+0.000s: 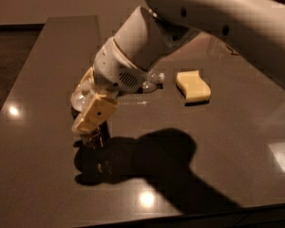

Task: Pick orange can

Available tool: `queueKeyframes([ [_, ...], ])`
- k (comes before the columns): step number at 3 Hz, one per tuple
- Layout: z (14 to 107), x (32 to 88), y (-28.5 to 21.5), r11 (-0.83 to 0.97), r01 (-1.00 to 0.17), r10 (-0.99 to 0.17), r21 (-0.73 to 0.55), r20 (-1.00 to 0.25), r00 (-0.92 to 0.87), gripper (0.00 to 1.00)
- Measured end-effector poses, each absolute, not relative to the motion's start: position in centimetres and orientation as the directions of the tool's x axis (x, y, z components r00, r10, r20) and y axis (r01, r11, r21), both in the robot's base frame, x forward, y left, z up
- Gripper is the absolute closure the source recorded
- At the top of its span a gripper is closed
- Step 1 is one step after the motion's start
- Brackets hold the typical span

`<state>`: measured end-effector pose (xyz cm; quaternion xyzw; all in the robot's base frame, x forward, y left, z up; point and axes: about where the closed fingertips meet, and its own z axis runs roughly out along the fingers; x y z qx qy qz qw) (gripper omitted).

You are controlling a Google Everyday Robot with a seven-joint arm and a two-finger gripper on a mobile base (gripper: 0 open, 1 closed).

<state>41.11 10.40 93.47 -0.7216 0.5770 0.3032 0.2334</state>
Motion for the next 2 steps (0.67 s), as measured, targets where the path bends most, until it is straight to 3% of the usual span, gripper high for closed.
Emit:
queueKeyframes([
  [1, 100.09, 42.6, 9.78, -0.251, -0.967, -0.644, -0.043, -0.739, 0.2, 1.0],
  [2, 100.16, 42.6, 9.8, -0.25, -0.967, -0.643, -0.045, -0.739, 0.201, 1.0],
])
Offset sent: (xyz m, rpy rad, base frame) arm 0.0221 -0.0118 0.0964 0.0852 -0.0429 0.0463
